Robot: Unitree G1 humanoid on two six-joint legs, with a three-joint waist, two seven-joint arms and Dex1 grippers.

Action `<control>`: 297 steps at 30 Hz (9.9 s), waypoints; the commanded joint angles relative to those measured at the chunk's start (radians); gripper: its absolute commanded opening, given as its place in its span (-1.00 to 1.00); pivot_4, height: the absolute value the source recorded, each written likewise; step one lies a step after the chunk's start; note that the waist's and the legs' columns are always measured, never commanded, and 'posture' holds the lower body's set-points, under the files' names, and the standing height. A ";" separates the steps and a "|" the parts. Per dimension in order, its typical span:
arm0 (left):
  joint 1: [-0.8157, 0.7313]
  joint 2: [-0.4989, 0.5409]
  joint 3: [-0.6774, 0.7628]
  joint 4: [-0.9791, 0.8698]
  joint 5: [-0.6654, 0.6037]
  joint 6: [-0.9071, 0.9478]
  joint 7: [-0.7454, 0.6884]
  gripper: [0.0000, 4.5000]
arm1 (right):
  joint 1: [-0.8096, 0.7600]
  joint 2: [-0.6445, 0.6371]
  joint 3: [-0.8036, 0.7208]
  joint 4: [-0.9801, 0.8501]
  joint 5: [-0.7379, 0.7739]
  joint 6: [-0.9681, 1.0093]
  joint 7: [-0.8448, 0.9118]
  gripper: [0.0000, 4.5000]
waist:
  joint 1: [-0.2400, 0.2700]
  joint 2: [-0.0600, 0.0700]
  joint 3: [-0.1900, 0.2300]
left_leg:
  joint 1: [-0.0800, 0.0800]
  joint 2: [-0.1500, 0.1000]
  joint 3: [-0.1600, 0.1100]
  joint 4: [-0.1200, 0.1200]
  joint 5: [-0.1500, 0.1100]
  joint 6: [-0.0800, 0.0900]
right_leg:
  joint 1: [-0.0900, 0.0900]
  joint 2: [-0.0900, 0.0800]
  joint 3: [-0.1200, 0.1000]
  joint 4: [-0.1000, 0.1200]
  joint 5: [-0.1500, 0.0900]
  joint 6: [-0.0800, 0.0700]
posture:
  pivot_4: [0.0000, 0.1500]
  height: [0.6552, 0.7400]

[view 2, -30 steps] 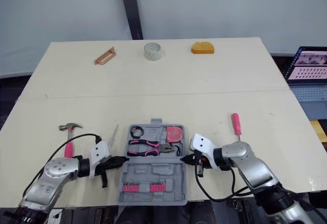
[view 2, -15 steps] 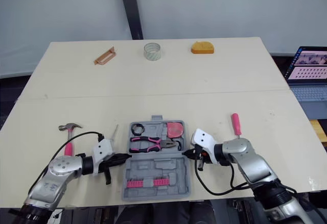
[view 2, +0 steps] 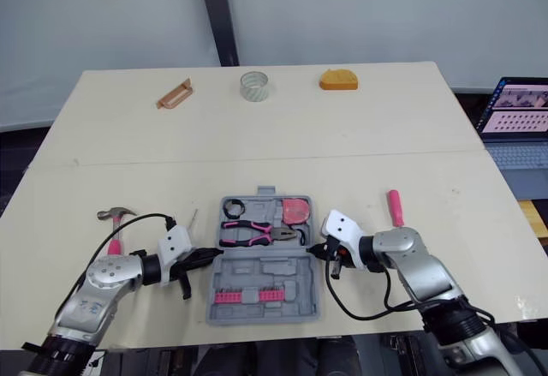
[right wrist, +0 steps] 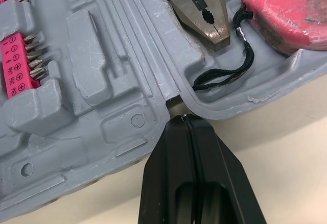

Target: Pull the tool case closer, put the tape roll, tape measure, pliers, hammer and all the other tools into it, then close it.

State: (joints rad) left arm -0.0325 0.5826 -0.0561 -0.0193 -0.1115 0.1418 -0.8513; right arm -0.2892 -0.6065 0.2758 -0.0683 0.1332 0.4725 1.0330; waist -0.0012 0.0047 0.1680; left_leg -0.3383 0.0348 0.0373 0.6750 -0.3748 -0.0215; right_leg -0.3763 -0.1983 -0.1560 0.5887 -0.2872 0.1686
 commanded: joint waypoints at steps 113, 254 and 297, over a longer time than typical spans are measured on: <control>0.183 0.180 0.676 0.223 -0.312 0.091 0.005 0.99 | 0.148 -0.247 -0.628 0.285 0.290 -0.027 -0.011 0.99 | 0.000 -0.001 0.002 | 0.000 0.000 0.000 -0.002 0.000 0.000 | 0.000 0.000 0.000 -0.002 0.000 0.000 | 1.00 1.00; 0.134 -0.003 0.255 -0.211 -0.121 0.145 0.275 -0.95 | -0.165 -0.209 -0.243 -0.274 0.422 0.087 0.160 1.00 | 0.024 -0.004 0.004 | -0.005 0.000 -0.001 0.006 -0.002 0.001 | -0.001 0.000 -0.001 -0.002 0.001 -0.001 | 1.00 1.00; -0.592 0.217 -0.452 -0.367 0.033 0.656 -0.212 -0.95 | 0.015 -0.287 -0.224 -0.289 0.286 -0.037 0.165 1.00 | 0.028 -0.007 0.011 | -0.010 0.000 -0.002 0.009 -0.002 0.001 | -0.003 0.001 -0.002 -0.001 0.002 0.000 | 1.00 1.00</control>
State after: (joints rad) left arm -0.6126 0.8028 -0.4984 -0.3486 -0.0926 0.8017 -1.0677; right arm -0.2680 -0.8929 0.0704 -0.3234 0.4067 0.4366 1.2066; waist 0.0263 -0.0022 0.1789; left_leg -0.3484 0.0350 0.0356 0.6844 -0.3772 -0.0204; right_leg -0.3792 -0.1977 -0.1577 0.5872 -0.2854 0.1683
